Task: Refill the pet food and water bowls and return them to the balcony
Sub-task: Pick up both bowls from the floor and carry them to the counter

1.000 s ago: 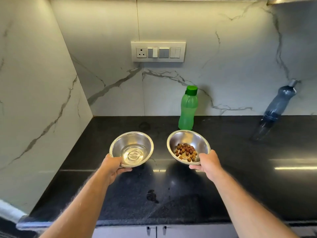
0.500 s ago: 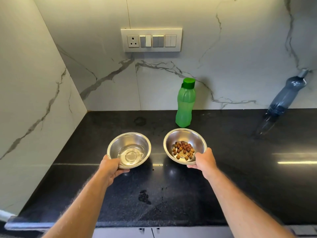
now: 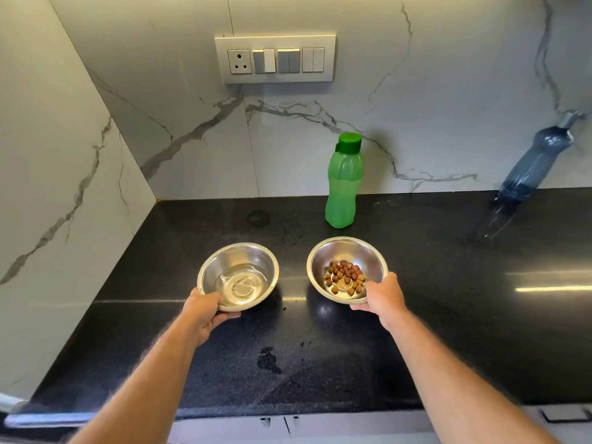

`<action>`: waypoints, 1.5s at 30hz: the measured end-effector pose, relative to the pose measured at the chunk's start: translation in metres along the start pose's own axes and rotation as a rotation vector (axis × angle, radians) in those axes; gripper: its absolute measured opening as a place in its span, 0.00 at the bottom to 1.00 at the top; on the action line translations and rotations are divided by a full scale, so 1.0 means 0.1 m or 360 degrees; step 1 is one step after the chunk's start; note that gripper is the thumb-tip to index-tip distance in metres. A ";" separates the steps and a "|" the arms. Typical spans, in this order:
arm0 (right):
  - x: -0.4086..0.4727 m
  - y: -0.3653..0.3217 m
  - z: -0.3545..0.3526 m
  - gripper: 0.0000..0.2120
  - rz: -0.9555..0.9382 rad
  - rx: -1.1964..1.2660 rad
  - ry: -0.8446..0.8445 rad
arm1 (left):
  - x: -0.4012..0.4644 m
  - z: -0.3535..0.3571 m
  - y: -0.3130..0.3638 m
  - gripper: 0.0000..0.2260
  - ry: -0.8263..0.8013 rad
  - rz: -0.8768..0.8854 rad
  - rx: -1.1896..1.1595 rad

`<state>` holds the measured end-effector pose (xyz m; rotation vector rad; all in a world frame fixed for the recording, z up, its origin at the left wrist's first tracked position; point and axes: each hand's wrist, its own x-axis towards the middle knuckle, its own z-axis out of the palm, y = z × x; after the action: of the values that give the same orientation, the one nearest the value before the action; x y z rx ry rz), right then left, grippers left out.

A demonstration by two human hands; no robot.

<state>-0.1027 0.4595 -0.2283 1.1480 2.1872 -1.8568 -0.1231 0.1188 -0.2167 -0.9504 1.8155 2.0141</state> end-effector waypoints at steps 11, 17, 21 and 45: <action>-0.06 0.01 0.10 0.24 0.0000 0.0000 -0.0002 | 0.06 -0.04 -0.01 0.15 -0.0010 -0.0015 0.0007; -0.10 0.02 0.09 0.23 0.0018 0.0037 -0.0014 | 0.03 -0.05 -0.01 0.15 0.0016 0.0030 0.0067; -0.12 0.00 0.07 0.24 0.0024 0.0037 -0.0037 | 0.02 -0.06 -0.01 0.15 0.0046 0.0015 0.0101; -0.24 -0.16 -0.03 0.30 -0.0122 -0.0527 0.0079 | -0.19 -0.03 0.09 0.15 0.0147 -0.0086 0.0067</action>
<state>-0.0934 0.4505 -0.2023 1.0669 2.4758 -1.4257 -0.1129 0.1186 -0.1977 -1.0849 1.8506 1.9221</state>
